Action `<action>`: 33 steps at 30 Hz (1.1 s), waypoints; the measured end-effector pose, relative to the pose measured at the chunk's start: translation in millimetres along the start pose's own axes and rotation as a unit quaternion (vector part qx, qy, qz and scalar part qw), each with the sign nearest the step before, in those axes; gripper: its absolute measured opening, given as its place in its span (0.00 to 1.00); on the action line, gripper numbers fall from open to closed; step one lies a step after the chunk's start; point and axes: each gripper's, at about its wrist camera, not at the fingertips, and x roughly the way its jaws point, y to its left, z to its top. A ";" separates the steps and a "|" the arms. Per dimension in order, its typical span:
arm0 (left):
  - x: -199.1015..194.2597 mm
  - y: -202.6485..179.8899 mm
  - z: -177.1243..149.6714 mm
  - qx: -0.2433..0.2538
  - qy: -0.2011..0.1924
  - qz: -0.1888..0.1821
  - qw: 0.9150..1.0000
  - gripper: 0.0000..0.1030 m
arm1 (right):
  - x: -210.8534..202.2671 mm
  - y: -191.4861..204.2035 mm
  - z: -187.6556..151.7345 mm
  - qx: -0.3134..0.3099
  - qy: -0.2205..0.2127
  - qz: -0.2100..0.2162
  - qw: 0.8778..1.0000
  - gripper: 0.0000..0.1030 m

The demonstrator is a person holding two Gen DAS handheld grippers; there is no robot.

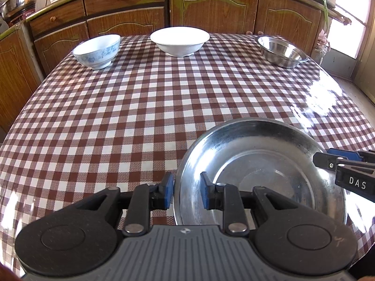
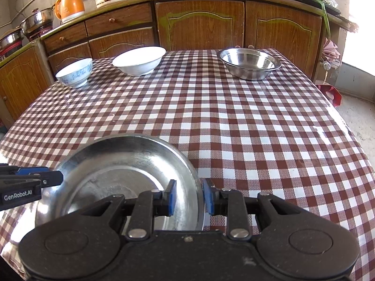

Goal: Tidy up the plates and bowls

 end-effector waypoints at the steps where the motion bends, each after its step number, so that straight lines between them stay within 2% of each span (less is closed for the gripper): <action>1: -0.7 0.2 0.3 -0.001 -0.001 -0.001 1.000 0.25 | -0.1 0.2 0.5 -0.001 -0.001 0.000 1.000 0.33; 4: -4.8 1.4 2.5 -0.006 -0.006 -0.002 1.000 0.26 | -4.5 0.6 1.6 -0.005 -0.008 0.001 1.000 0.44; 9: -16.9 1.8 10.9 -0.011 -0.020 -0.007 1.000 0.28 | -17.0 -2.7 9.2 0.000 -0.030 0.001 1.000 0.55; 10: -19.5 1.1 12.6 -0.012 -0.023 -0.008 1.000 0.29 | -19.9 -3.6 11.7 0.002 -0.034 0.002 0.999 0.58; 12: -24.3 0.7 17.1 -0.017 -0.028 -0.008 0.999 0.40 | -25.9 -4.9 17.2 0.002 -0.043 0.000 0.999 0.62; 14: -30.2 -0.8 21.9 -0.020 -0.035 -0.010 0.999 0.44 | -32.3 -5.9 23.1 0.003 -0.052 0.000 0.999 0.68; 33: -58.5 -16.5 71.0 -0.025 -0.064 -0.020 0.997 0.70 | -72.7 -24.3 76.0 0.011 -0.115 -0.001 0.993 0.75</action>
